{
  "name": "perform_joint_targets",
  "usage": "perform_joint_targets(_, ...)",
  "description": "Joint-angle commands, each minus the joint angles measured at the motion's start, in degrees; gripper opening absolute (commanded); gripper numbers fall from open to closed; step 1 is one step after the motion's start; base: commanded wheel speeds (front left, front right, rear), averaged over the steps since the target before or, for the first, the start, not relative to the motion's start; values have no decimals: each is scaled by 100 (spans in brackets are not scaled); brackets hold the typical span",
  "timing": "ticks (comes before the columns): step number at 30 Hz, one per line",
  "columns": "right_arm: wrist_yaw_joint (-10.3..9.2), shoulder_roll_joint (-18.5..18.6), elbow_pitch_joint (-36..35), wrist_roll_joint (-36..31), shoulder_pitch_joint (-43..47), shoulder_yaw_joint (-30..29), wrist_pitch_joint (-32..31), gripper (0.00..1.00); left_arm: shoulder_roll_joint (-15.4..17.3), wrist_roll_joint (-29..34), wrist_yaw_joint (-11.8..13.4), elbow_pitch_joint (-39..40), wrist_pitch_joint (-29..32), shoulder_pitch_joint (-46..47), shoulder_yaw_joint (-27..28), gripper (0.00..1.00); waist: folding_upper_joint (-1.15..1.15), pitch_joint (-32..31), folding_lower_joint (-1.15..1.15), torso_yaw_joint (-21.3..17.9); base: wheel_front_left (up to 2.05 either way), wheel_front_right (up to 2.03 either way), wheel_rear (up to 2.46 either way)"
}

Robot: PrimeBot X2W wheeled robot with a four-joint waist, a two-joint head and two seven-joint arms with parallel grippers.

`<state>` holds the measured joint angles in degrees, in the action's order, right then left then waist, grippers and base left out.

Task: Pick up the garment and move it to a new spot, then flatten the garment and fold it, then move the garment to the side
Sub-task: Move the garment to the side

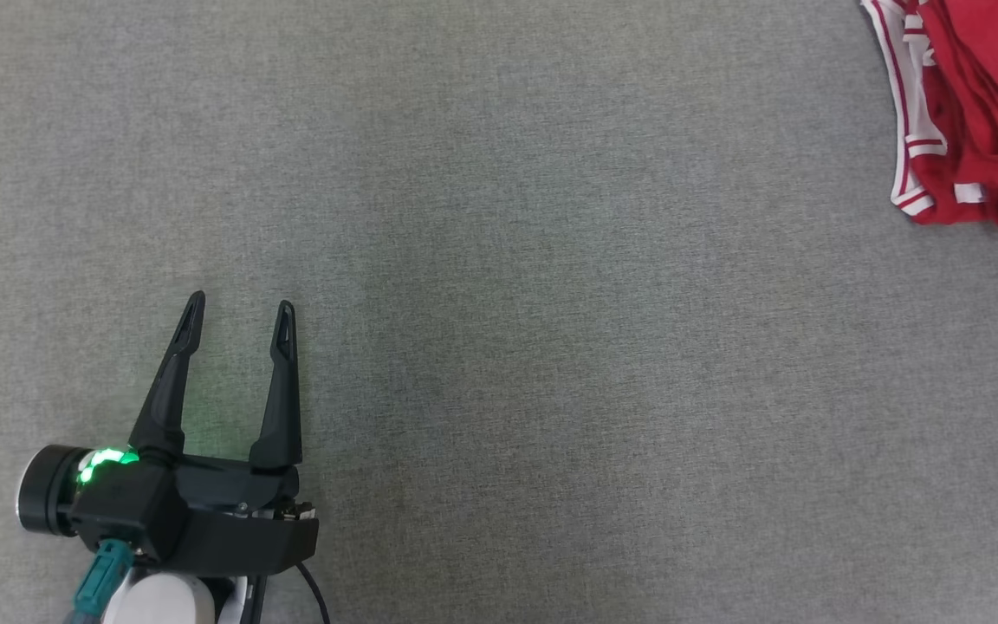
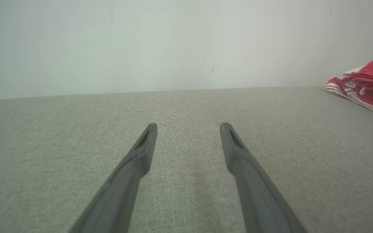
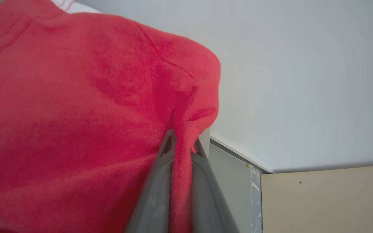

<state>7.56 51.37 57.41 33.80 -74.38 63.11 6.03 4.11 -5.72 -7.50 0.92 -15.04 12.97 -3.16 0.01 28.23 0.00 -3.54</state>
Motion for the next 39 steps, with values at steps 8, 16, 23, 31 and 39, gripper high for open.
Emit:
perform_joint_targets(8, -17, -71, 290, 1, -181, 164, -144, 0, 5, 9, 5, 69, -13, -19, 72, 100, -1, 26, 0, 64, 0, 0, 0)
perform_joint_targets(16, -17, -133, 454, 32, -323, 169, -135, 100, -20, -16, 5, -10, -13, -49, 109, 100, -1, -66, 0, 47, 0, 0, 0)
perform_joint_targets(23, -17, -426, 575, 333, -269, -146, 281, 100, -67, -80, 5, -131, -13, -245, 195, 100, -1, -515, 0, 53, 0, 0, 0)
perform_joint_targets(31, -17, -1130, 467, 663, 318, -546, 850, 100, -103, -164, 5, -354, -13, -727, 392, 100, -1, -1290, 0, 25, 0, 0, 0)
perform_joint_targets(39, -17, -1493, -710, 252, 1622, -2177, 907, 100, -122, -242, 5, -460, -13, -1128, 548, 100, -1, -1883, 0, 20, 0, 0, 0)
